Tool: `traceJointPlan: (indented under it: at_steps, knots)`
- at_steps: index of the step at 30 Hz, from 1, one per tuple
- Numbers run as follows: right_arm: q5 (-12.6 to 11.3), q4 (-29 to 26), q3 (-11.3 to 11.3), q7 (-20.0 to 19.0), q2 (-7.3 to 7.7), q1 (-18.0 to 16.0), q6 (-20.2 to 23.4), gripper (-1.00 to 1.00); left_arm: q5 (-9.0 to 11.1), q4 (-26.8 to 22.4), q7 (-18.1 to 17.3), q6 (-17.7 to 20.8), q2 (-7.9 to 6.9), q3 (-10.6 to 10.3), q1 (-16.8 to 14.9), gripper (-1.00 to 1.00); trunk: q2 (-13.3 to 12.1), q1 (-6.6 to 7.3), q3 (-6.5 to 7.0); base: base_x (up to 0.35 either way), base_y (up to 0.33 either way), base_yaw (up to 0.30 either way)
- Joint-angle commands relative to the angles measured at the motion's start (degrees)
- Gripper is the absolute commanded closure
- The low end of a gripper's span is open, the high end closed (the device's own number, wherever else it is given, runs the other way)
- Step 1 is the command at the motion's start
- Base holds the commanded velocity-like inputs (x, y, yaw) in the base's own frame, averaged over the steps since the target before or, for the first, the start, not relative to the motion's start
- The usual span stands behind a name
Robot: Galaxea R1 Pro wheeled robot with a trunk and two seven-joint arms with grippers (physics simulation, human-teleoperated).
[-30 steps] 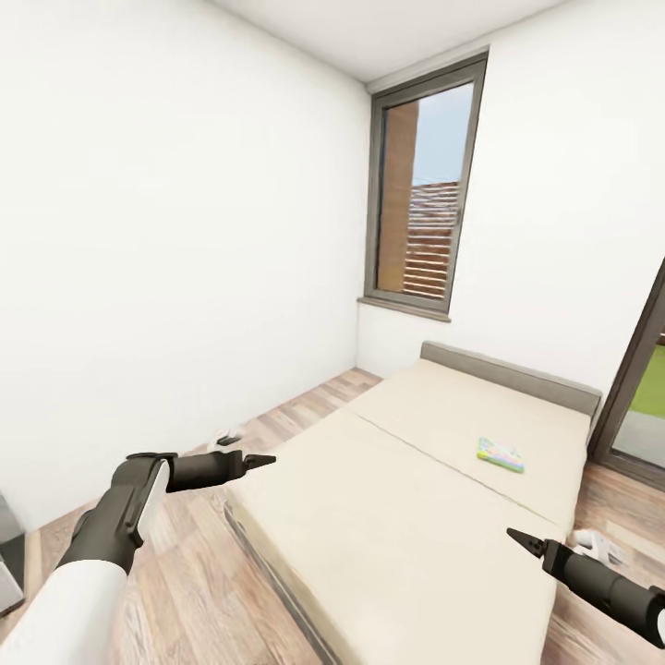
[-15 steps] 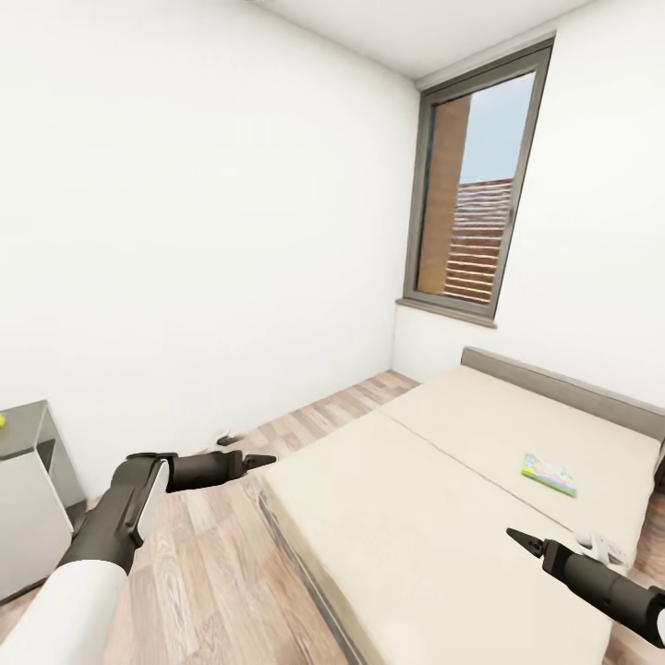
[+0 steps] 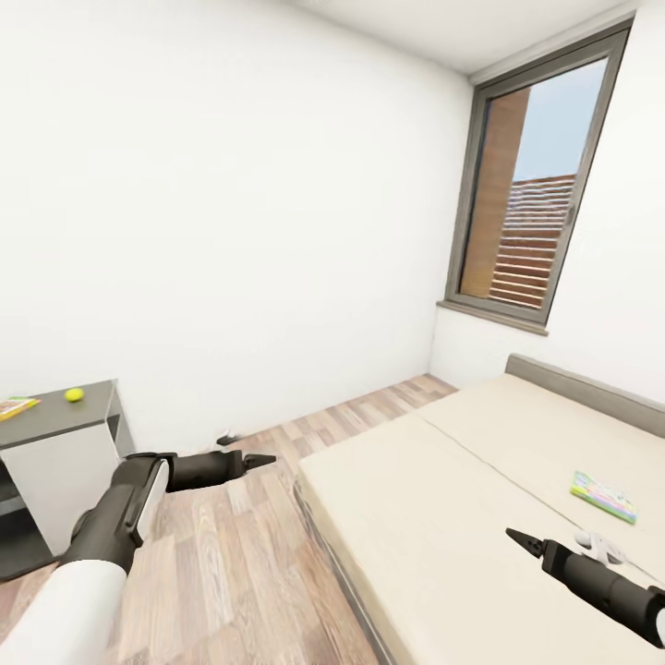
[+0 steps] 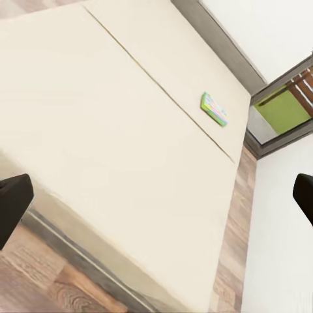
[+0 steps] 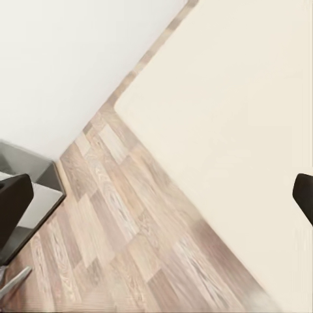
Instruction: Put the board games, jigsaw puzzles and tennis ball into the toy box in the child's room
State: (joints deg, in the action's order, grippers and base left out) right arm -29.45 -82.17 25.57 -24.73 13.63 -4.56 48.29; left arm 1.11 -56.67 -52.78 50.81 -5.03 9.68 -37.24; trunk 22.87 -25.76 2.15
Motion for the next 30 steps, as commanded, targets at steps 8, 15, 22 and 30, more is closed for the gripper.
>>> traceJointPlan:
  at_steps: [8, 15, 22, 30]
  knots:
    - [0.1, 0.0, -1.0, -0.2, -0.01, 0.0, 0.2, -1.0, 0.1, 0.0, -0.1, 0.5, 0.02, 0.1, 0.0, -1.0, 0.0, -0.02, -0.03, -0.071, -0.033, 0.289]
    - [0.1, 0.0, -1.6, -0.2, -0.01, 0.0, 0.2, -1.0, 0.1, 0.0, -0.1, 0.5, 0.02, 0.1, 0.0, -1.0, 0.0, -0.02, -0.03, -0.097, -0.088, 0.29]
    - [0.1, 0.0, -1.7, -0.2, -0.01, 0.0, 0.1, -1.0, 0.1, 0.0, -0.1, 0.5, 0.02, 0.1, 0.0, -1.0, 0.0, -0.02, -0.03, -0.106, -0.018, 0.29]
    - [0.1, 0.0, -1.7, -0.2, -0.01, 0.0, 0.1, -1.0, 0.1, 0.0, -0.1, 0.5, 0.0, 0.1, 0.0, -1.0, 0.0, -0.02, -0.03, -0.15, -0.003, 0.291]
